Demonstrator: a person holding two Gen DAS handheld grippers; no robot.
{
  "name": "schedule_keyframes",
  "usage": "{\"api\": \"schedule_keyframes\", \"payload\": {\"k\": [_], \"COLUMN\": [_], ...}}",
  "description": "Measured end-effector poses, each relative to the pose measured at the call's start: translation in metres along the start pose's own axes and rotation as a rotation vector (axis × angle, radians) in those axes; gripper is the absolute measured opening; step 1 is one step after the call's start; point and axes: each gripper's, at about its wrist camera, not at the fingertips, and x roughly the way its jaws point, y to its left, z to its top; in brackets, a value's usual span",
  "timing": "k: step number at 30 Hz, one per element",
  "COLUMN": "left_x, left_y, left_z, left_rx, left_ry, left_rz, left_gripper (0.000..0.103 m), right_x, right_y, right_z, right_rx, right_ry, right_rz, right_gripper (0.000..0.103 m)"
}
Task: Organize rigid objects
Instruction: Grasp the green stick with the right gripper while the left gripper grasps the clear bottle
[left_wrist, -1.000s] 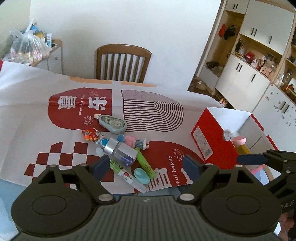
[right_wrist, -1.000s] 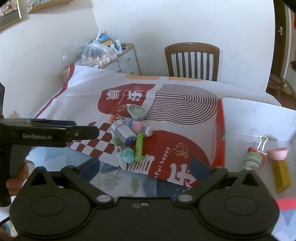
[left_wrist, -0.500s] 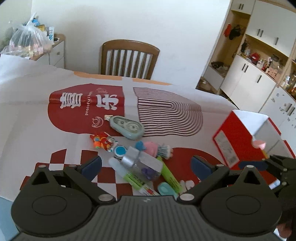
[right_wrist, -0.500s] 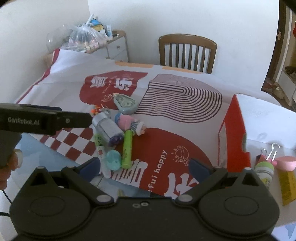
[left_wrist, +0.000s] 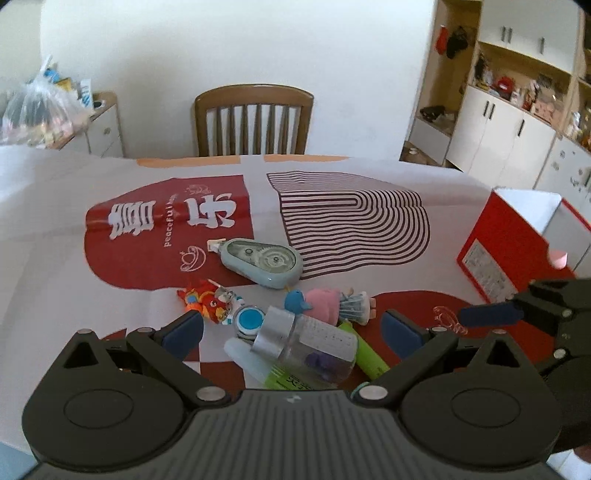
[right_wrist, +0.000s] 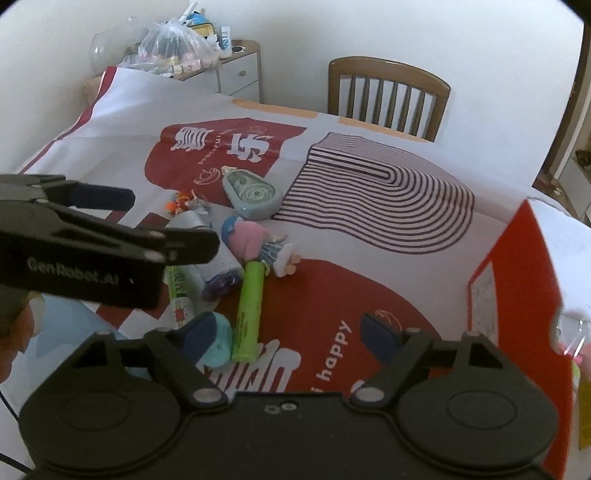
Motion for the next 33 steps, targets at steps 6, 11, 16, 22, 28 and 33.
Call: {"api": "schedule_keyframes", "payload": {"k": [6,11,16,22,28,33], "left_x": [0.010,0.018,0.025,0.029,0.028,0.026], "left_y": [-0.001,-0.002,-0.003,-0.005,-0.009,-0.007], "left_z": [-0.005,-0.010,-0.015,-0.018,-0.019,-0.019], "left_rx": [0.032,0.045,0.058,0.073,0.077,0.069], "left_ry": [-0.003,0.003,0.013,0.007,0.000,-0.001], "left_rz": [-0.027,-0.023,-0.022,-0.028,-0.021,-0.012], "left_gripper": [0.103,0.102,0.092,0.078,0.074,0.073], "right_x": [0.015,0.025,0.032,0.035,0.035,0.033], "right_y": [0.000,-0.002,-0.002,0.001,0.008,0.013], "right_z": [-0.001,0.000,-0.001,-0.002,-0.001,0.000], "right_rx": [-0.008,-0.009,-0.026,-0.065,-0.119,-0.157], "right_ry": [0.022,0.041,0.045,0.028,0.017,0.020], "right_rz": [0.015,0.013,0.004,-0.020,-0.051,-0.085], "right_gripper": [0.074,0.068,0.063,0.057,0.045,0.027]}}
